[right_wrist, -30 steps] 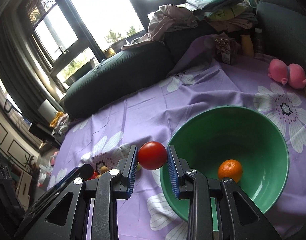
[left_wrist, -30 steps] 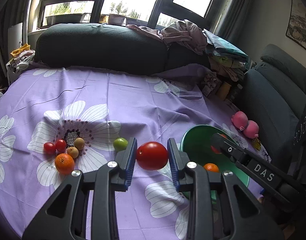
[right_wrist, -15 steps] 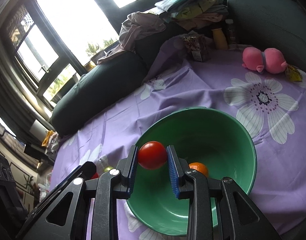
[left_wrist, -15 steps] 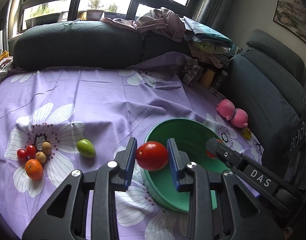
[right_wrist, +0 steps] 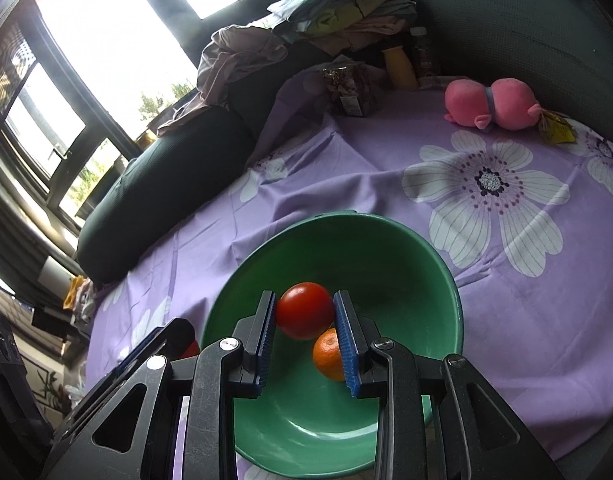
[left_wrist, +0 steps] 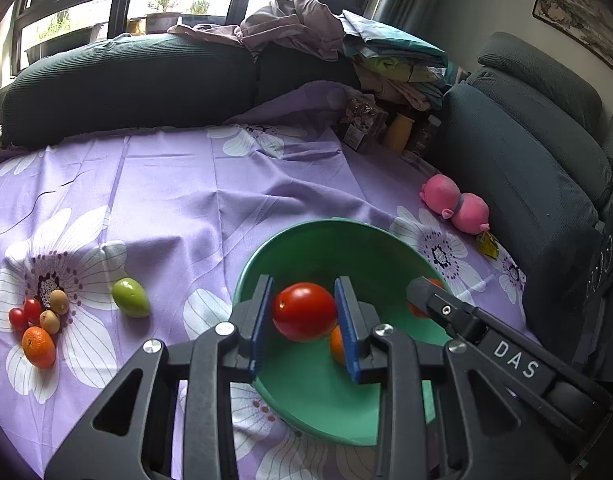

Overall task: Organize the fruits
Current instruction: 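Carry the tomato with the right gripper into the green bowl, then open the right gripper to release the tomato in the bowl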

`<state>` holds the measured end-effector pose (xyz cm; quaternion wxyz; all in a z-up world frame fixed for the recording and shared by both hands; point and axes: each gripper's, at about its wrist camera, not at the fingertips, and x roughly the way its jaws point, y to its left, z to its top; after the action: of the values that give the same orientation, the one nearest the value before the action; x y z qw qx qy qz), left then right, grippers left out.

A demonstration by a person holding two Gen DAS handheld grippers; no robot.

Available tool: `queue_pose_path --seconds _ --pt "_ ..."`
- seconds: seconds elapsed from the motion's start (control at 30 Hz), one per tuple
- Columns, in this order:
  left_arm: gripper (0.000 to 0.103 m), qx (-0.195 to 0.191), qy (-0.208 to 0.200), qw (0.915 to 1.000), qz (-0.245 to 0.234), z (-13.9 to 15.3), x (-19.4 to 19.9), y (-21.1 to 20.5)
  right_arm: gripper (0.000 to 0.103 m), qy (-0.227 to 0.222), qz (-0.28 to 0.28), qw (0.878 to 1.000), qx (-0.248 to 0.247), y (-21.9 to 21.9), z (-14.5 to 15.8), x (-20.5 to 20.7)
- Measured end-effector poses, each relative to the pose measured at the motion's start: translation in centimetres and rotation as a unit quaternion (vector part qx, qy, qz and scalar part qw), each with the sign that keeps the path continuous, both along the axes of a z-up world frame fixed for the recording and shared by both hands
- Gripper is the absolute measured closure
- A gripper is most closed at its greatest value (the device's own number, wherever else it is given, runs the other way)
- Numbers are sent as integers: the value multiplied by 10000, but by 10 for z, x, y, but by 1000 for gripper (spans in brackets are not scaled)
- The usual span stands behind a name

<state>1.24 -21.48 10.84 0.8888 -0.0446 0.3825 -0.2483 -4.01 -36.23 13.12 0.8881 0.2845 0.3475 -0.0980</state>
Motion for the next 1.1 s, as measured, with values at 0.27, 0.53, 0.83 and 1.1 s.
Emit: queue_pose_path --seconds 0.27,0.53,0.83,1.1 --pt "72 55 98 9997 -220 -7 0 -16 72 177 -178 9997 -5 -9 -6 -1" --pt "72 131 200 9994 -246 -14 5 -23 72 329 -273 9991 11 -14 -11 0" --pt "72 310 287 9987 -289 -23 6 -29 72 491 -342 9982 -32 -17 -16 2" --pt "72 435 344 9980 -318 -28 6 -32 72 667 -411 9969 -113 -18 -20 3"
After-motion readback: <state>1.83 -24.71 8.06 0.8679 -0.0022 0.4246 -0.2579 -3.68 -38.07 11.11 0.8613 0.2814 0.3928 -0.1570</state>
